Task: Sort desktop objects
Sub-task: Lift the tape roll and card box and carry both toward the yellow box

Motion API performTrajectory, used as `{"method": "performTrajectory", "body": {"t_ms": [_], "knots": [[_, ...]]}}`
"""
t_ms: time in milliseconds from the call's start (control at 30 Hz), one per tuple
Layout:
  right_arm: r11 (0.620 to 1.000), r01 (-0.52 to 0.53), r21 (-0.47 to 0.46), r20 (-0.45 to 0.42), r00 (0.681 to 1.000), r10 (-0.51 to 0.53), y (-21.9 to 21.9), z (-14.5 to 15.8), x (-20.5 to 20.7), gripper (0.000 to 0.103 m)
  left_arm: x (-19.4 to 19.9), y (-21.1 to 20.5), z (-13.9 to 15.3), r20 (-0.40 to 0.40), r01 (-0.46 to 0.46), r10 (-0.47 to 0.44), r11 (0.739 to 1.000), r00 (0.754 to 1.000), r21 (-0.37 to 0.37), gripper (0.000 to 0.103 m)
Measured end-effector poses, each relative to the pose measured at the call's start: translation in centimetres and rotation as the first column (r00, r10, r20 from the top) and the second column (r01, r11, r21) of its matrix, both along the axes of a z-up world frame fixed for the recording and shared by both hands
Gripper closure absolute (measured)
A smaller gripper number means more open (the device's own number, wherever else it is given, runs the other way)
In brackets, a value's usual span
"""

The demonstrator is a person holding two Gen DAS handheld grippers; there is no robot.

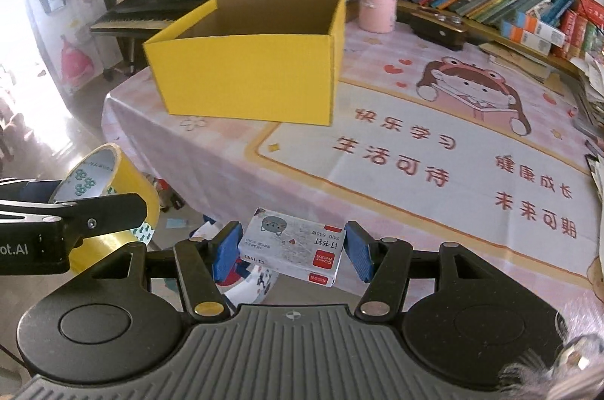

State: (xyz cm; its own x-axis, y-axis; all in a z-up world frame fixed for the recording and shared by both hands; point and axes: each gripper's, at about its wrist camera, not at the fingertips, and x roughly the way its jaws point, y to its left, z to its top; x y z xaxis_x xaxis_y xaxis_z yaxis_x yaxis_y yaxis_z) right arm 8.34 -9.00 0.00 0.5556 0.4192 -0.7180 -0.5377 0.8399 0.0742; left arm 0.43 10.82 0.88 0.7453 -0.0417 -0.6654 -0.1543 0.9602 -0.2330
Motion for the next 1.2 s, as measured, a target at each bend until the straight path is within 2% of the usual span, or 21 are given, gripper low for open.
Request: {"method": "performTrajectory", "body": {"t_ms": [567, 833, 967, 1200], "knots": [[0.993, -0.112, -0.031, 0.015, 0.994, 0.112, 4.6, 0.6, 0.0, 0.046, -1.3, 3.7, 0.1, 0.018, -0.105, 0.105, 0.994, 0.994, -0.034, 0.016], [0.988, -0.154, -0.028, 0.021, 0.988, 0.155, 6.0, 0.8, 2.7, 0.046, 0.5, 4.4, 0.1, 0.023, -0.14, 0.141, 0.99, 0.99, -0.026, 0.016], [0.981, -0.194, -0.018, 0.058, 0.979, 0.195, 6.7, 1.5, 4.3, 0.046, 2.0, 4.6, 0.7, 0.054, -0.162, 0.162, 0.987, 0.985, -0.005, 0.016], [0.98, -0.199, 0.025, 0.141, 0.971, 0.193, 7.3, 3.5, 8.8, 0.046, 5.8, 4.2, 2.4, 0.137, -0.174, 0.164, 0.983, 0.977, 0.063, 0.016]]}}
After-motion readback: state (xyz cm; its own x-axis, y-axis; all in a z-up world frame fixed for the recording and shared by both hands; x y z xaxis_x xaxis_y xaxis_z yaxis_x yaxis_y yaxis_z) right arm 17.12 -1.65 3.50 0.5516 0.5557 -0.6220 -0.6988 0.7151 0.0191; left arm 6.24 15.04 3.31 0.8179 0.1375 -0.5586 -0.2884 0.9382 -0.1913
